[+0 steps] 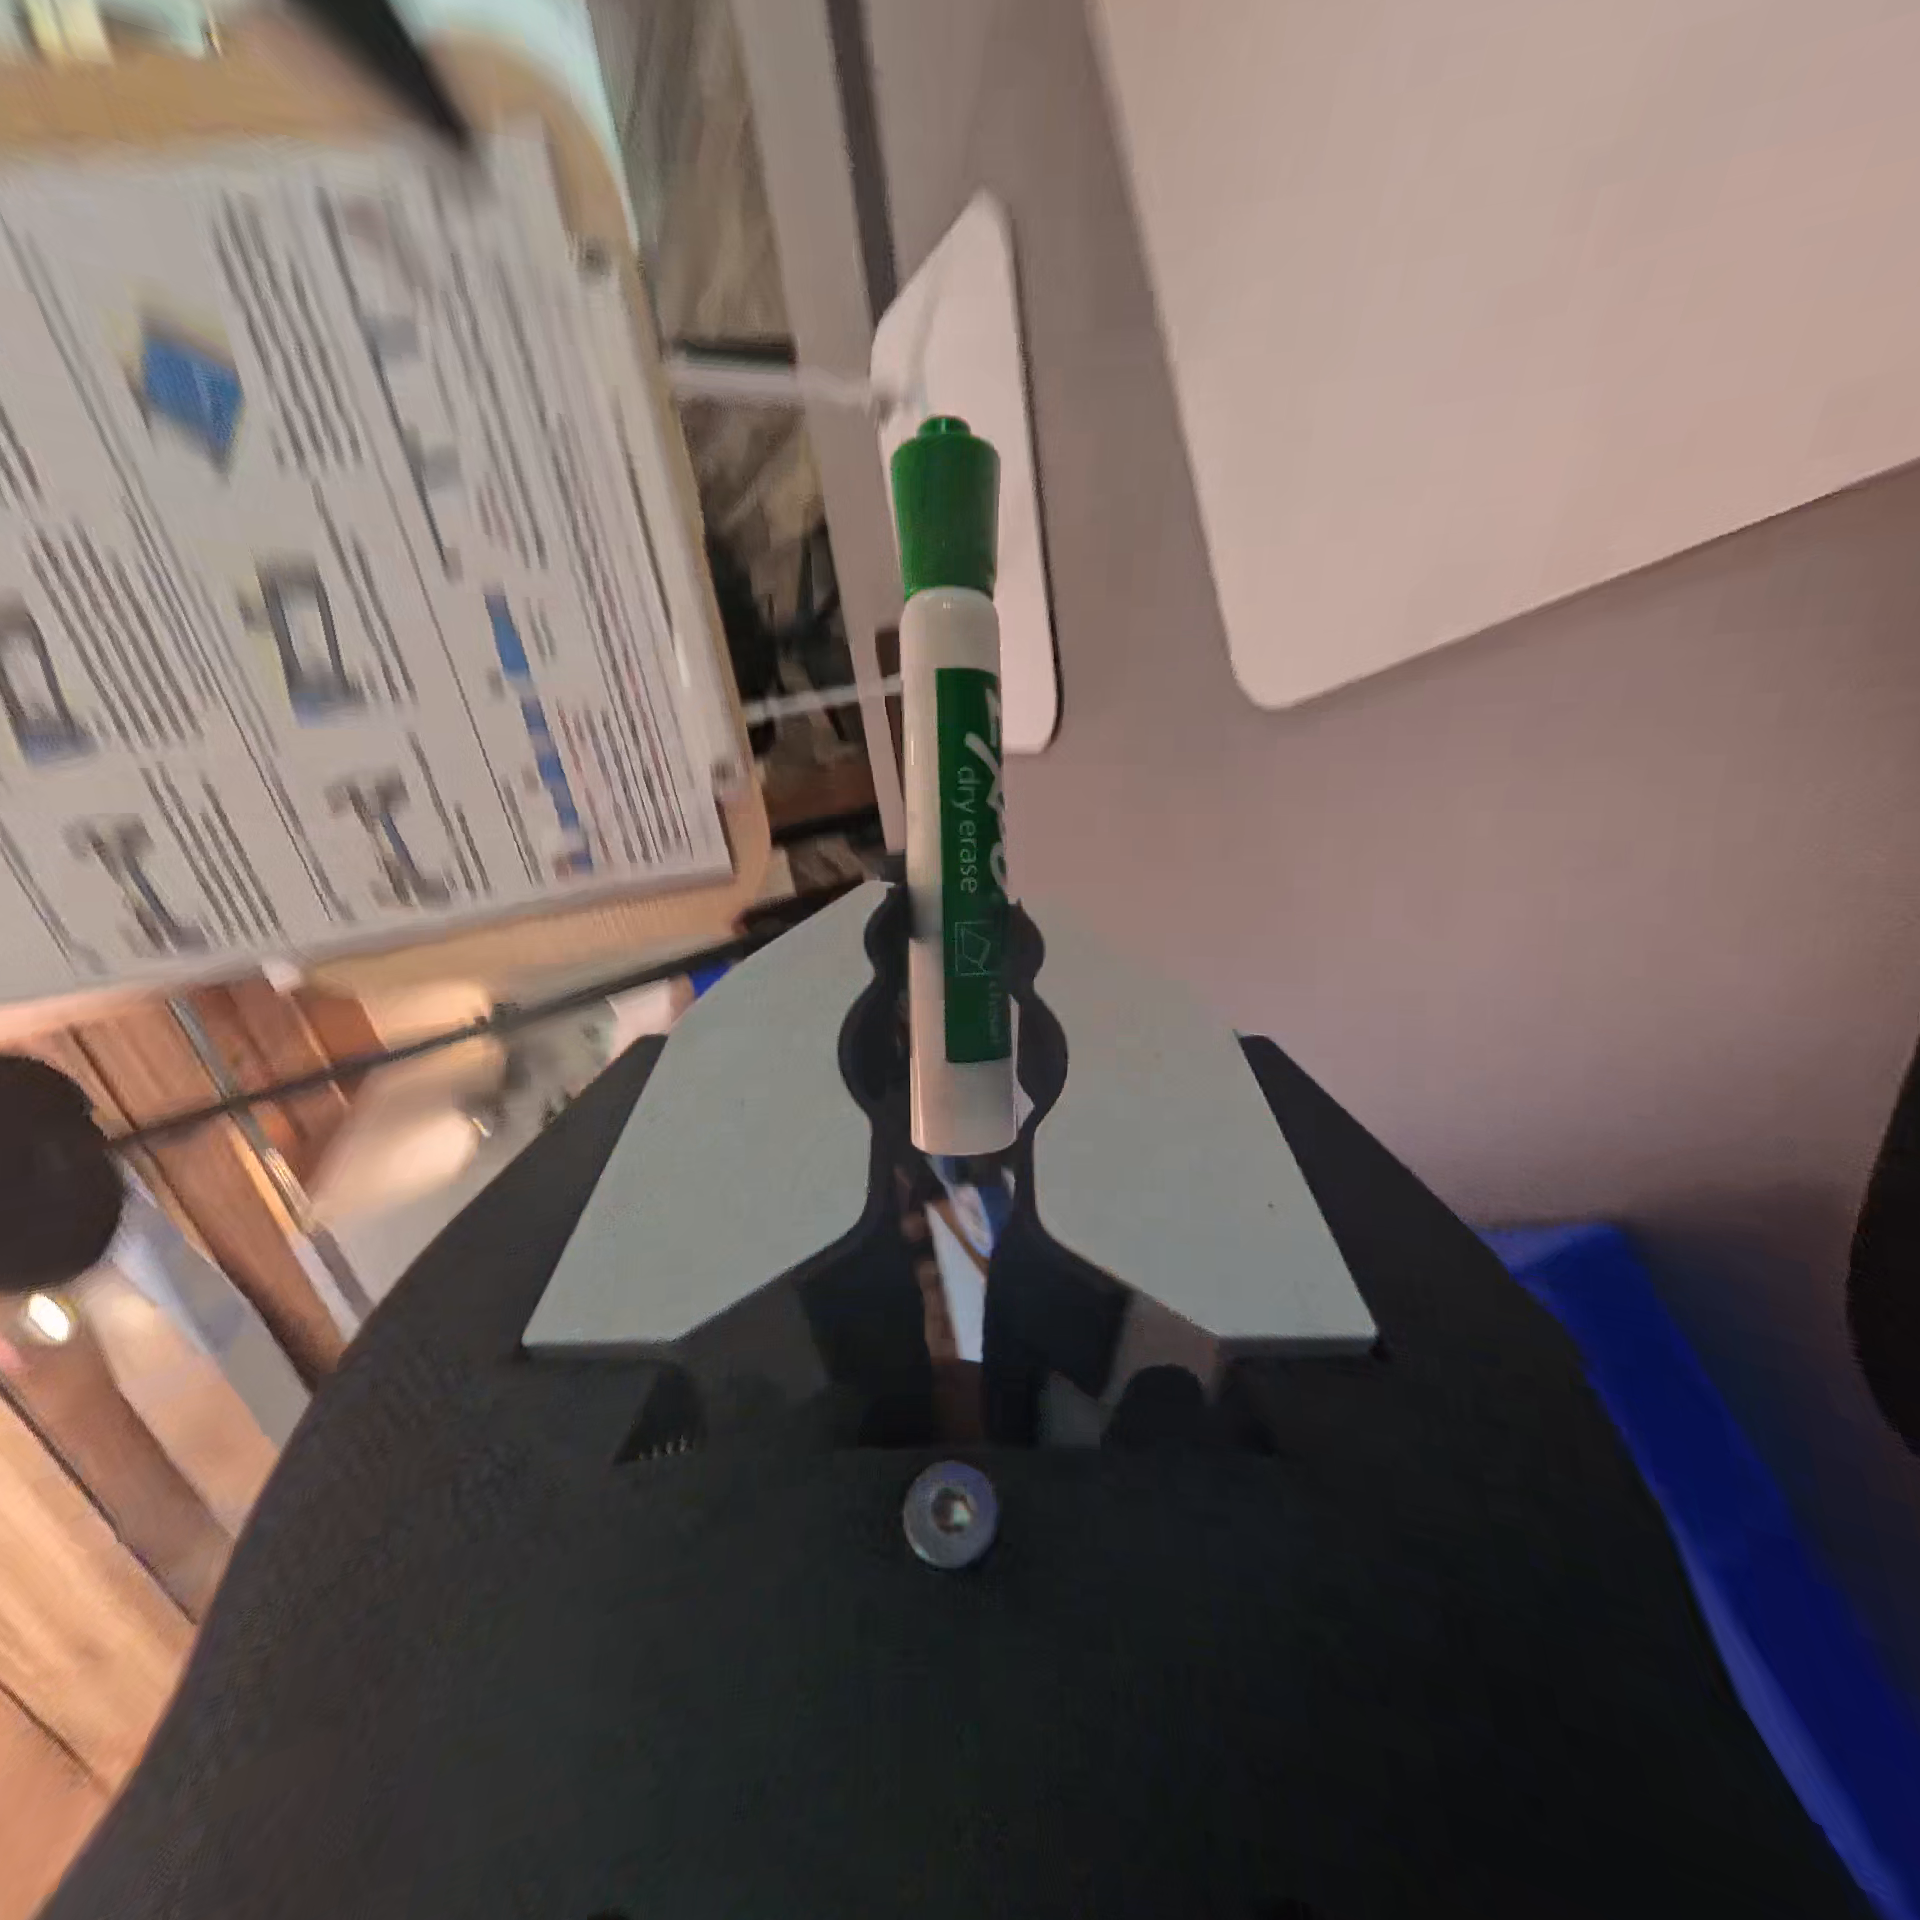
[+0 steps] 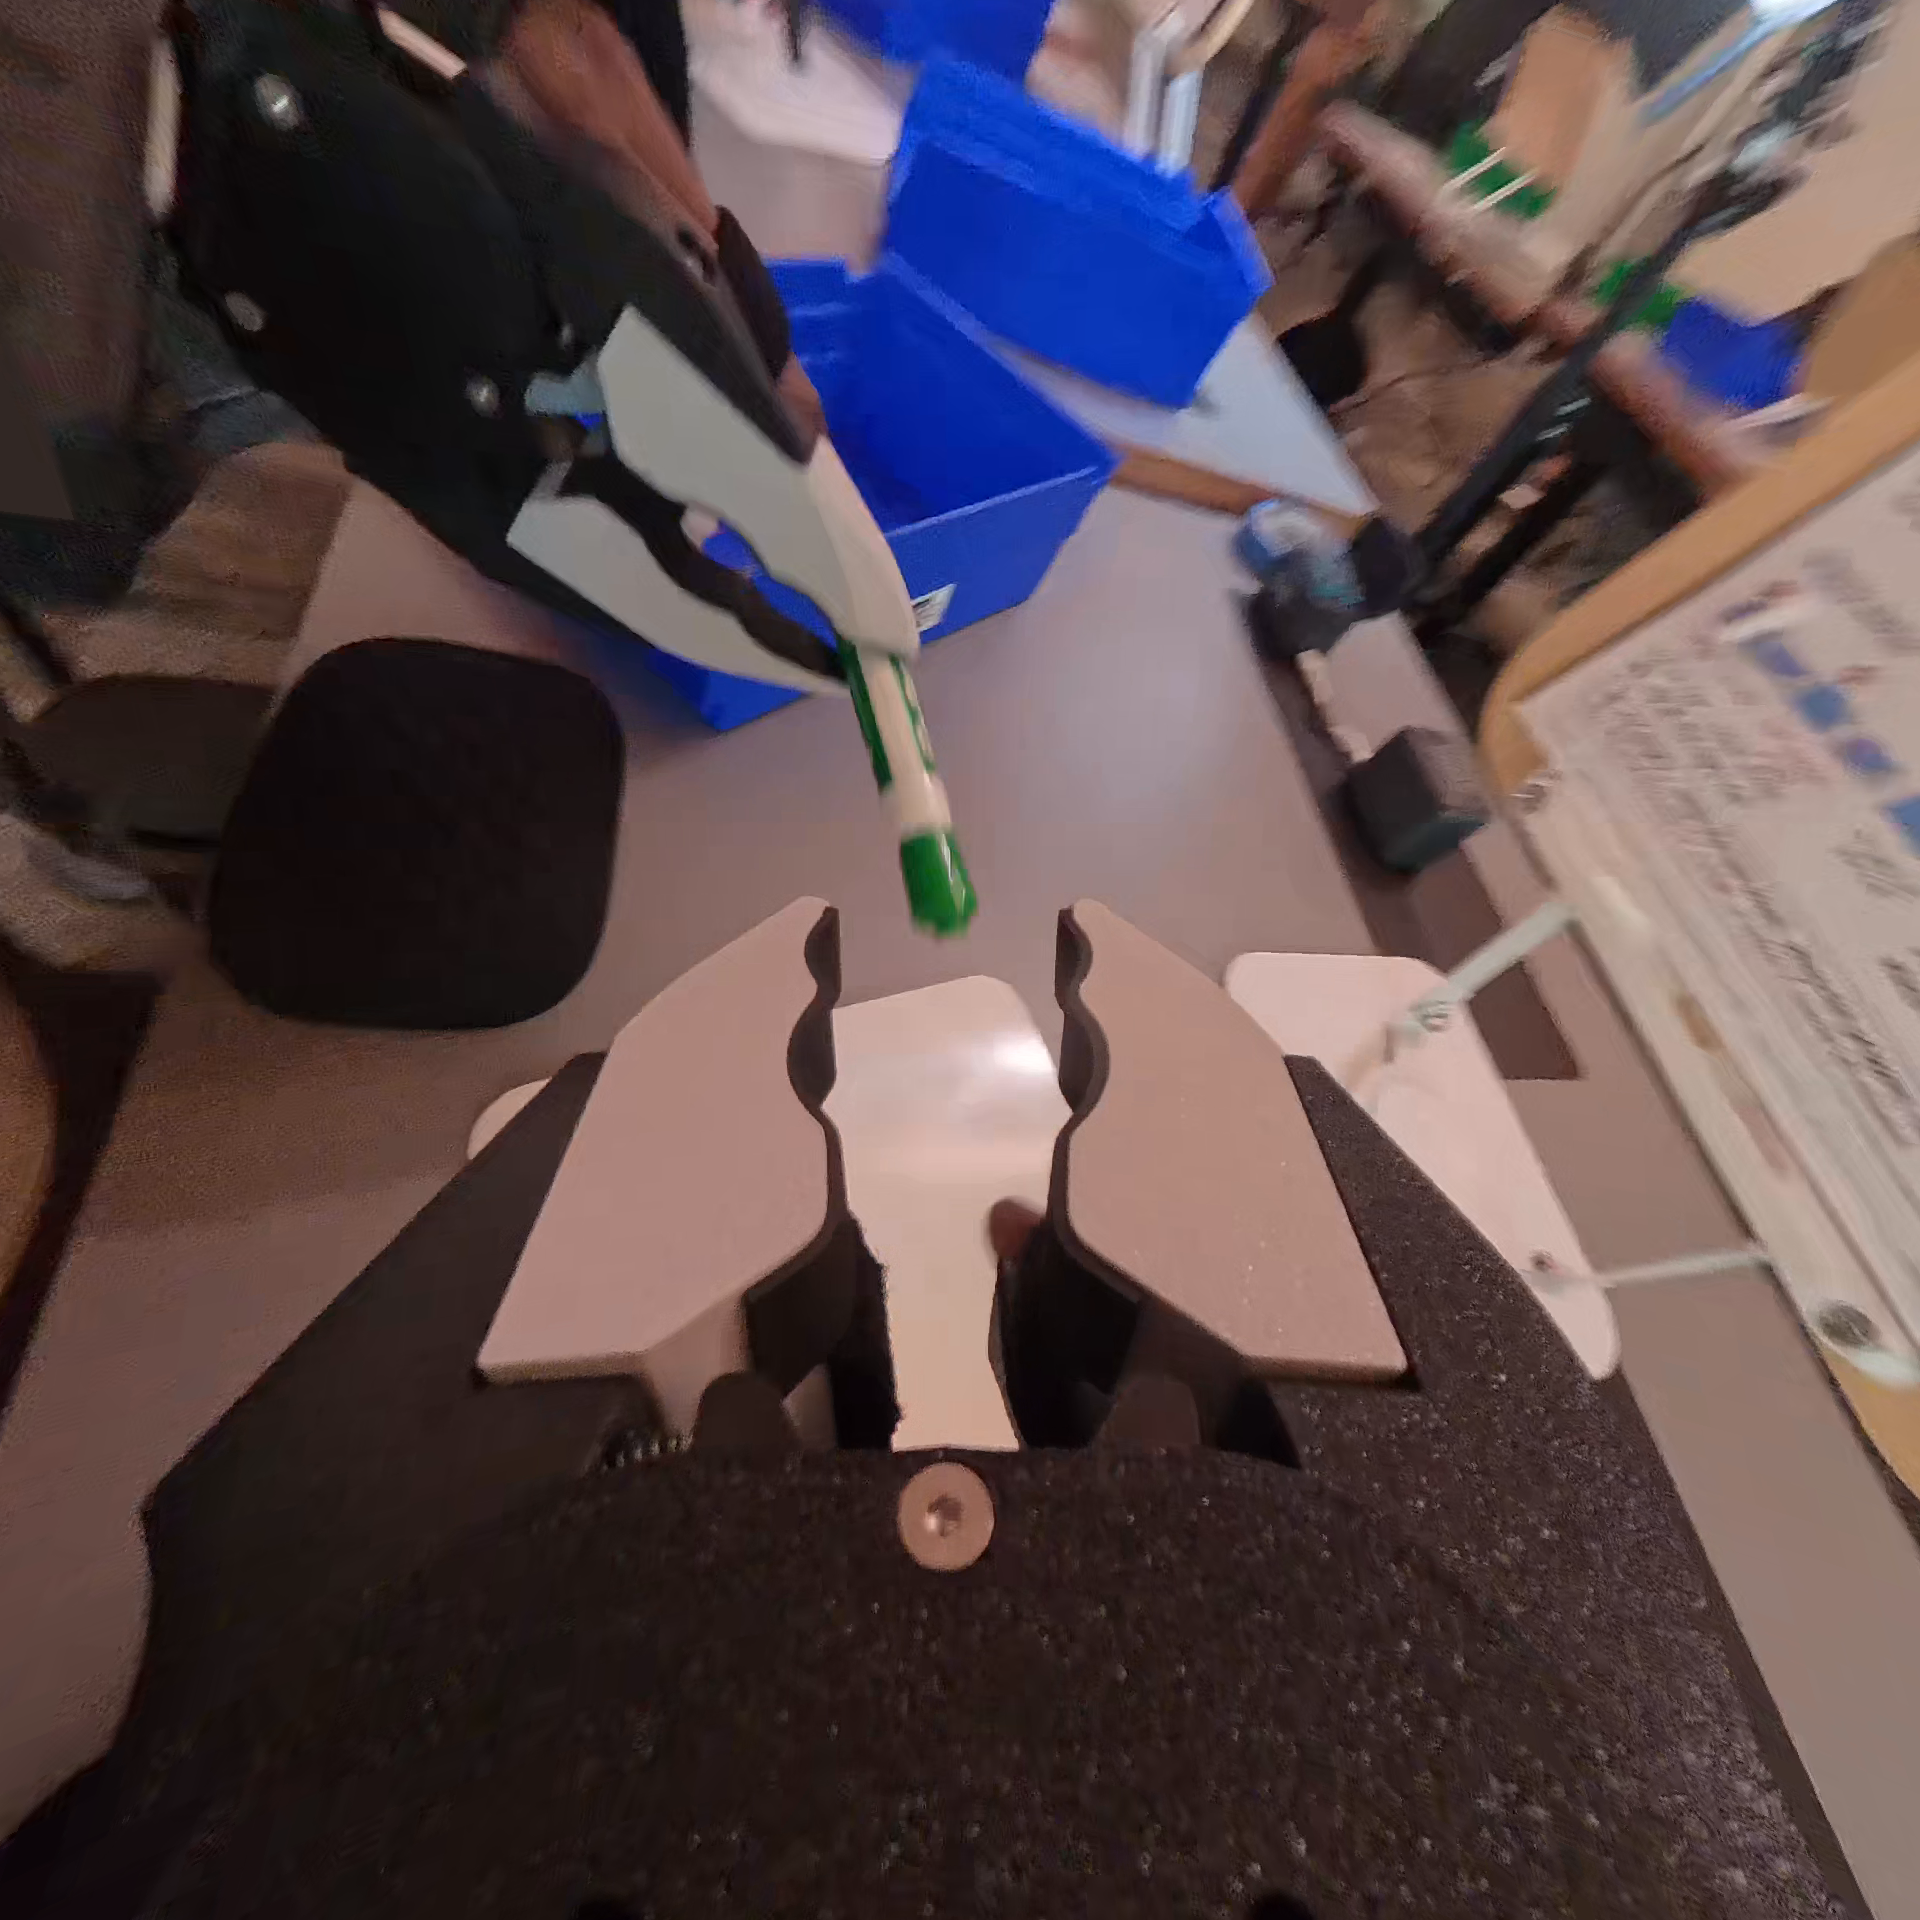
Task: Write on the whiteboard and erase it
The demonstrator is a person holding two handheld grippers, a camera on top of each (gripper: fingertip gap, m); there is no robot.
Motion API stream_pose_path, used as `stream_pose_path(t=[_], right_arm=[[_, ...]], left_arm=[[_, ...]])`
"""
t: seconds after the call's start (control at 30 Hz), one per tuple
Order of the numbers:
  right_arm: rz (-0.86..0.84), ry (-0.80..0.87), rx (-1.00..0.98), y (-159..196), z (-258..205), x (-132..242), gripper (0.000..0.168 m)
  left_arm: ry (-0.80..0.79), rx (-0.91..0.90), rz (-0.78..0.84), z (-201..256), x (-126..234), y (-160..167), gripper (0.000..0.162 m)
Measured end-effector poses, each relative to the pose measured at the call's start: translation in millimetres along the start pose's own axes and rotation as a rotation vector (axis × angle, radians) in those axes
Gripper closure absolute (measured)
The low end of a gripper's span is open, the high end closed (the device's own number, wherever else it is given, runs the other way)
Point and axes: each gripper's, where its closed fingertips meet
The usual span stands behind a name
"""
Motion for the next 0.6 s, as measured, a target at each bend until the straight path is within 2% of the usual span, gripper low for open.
stream_pose_path(t=[0.1,0.2,0.23,0.27,0.33,0.43,0.5,0.53,0.6], right_arm=[[-0.186,-0.210,-0.001,1.7,-14.1,-27.6,0.128],[-0.344,-0.310,0.055,19.1,-26.1,-52.7,0.128],[-0.364,-0.348,0.077,22.9,-32.3,-58.0,0.129],[-0.353,-0.378,0.091,23.2,-37.7,-60.9,0.148],[-0.299,-0.374,0.061,21.2,-36.4,-60.7,0.150],[-0.056,-0.305,-0.091,7.5,-14.9,-42.9,0.150],[0.243,-0.240,-0.268,-9.7,10.7,-17.2,0.150],[0.440,-0.241,-0.361,-20.5,20.7,2.1,0.150],[0.788,-0.247,-0.515,-30.7,35.9,38.8,0.150]], left_arm=[[-0.001,-0.151,0.064,4.9,7.0,-32.3,0.143],[0.002,-0.219,0.111,5.8,12.9,-48.9,0.143],[-0.002,-0.233,0.126,5.0,15.0,-52.4,0.143],[0.001,-0.242,0.132,5.1,16.3,-54.0,0.143],[0.027,-0.174,0.149,2.7,18.0,-53.6,0.143],[-0.090,0.222,0.259,-41.7,23.9,-44.9,0.126],[-0.135,0.617,0.411,-71.3,32.9,-31.9,0.120],[-0.050,0.843,0.553,-75.0,38.8,-35.1,0.118],[0.275,1.189,0.874,-69.3,52.3,-60.6,0.112]])
Point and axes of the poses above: each gripper's, where its closed fingertips meet, x back along the fingers, y out of its underside, z = x × y across the jaws, and after that the axes turned 13 degrees about -z, right-handed
